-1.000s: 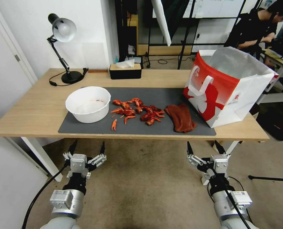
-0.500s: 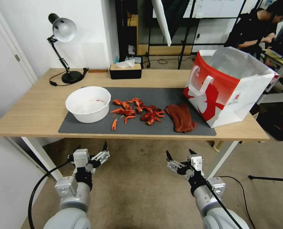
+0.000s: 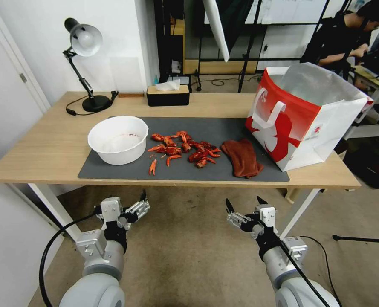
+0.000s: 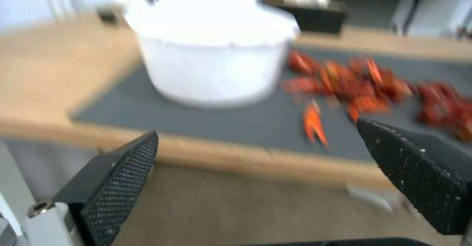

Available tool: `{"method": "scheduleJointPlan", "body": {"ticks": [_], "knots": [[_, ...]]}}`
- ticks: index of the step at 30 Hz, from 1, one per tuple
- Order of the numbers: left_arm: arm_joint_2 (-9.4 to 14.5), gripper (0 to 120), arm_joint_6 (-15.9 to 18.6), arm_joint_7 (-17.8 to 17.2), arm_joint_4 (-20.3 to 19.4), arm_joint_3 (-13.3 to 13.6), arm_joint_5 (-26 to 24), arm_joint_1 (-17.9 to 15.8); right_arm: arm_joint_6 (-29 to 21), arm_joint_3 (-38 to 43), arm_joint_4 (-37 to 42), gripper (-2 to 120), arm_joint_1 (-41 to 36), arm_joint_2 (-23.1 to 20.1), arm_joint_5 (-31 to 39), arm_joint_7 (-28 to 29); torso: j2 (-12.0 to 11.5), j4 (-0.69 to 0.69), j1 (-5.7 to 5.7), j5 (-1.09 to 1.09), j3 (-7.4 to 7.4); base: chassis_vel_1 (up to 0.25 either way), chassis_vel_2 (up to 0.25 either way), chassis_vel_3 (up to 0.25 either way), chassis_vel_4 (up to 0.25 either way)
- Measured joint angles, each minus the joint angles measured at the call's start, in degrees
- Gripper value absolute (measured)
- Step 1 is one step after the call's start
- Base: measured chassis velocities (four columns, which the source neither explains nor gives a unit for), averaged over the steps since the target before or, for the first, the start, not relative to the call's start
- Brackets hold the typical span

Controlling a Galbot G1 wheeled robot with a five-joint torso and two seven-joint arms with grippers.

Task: Sweep shrimp from table into container with towel, then put container into takeout bag.

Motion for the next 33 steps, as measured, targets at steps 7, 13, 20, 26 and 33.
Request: {"method": "scheduleJointPlan", "body": {"ticks": [7,13,20,26,33], "knots": [[4.6,100,-7.8,6.0,2.3,-3.8,-2.0,-3.6,-0.3,-0.3,0.3,100,-0.1,-0.1,-0.4,0.1,0.0,0.0,0.0,0.0,0.0,0.0,0.0,0.0,0.0],[12.1,100,-15.0,10.9,10.4,-6.3,-3.7,-9.6,-0.3,-1.1,1.8,100,-1.3,-0.4,-1.7,0.2,0.0,-0.02,0.0,-0.03,0.0,0.0,0.0,0.0,0.0],[20.8,100,-14.6,16.8,15.5,-9.1,-7.7,-15.5,0.3,-3.3,2.8,100,-2.7,0.4,-3.8,0.2,0.0,0.0,0.0,-0.01,0.0,0.0,0.0,0.0,0.0],[31.3,100,-14.2,22.1,20.5,-8.8,-13.3,-20.3,1.0,-3.6,2.1,100,-3.1,0.5,-4.7,0.3,0.0,0.0,0.0,-0.02,0.0,0.0,0.0,0.0,0.0],[42.8,100,-17.7,34.4,28.4,-7.1,-19.4,-27.7,0.8,-3.5,1.3,100,-2.7,0.6,-4.9,0.4,0.0,-0.01,0.0,-0.02,0.0,0.0,0.0,0.0,0.0]]}}
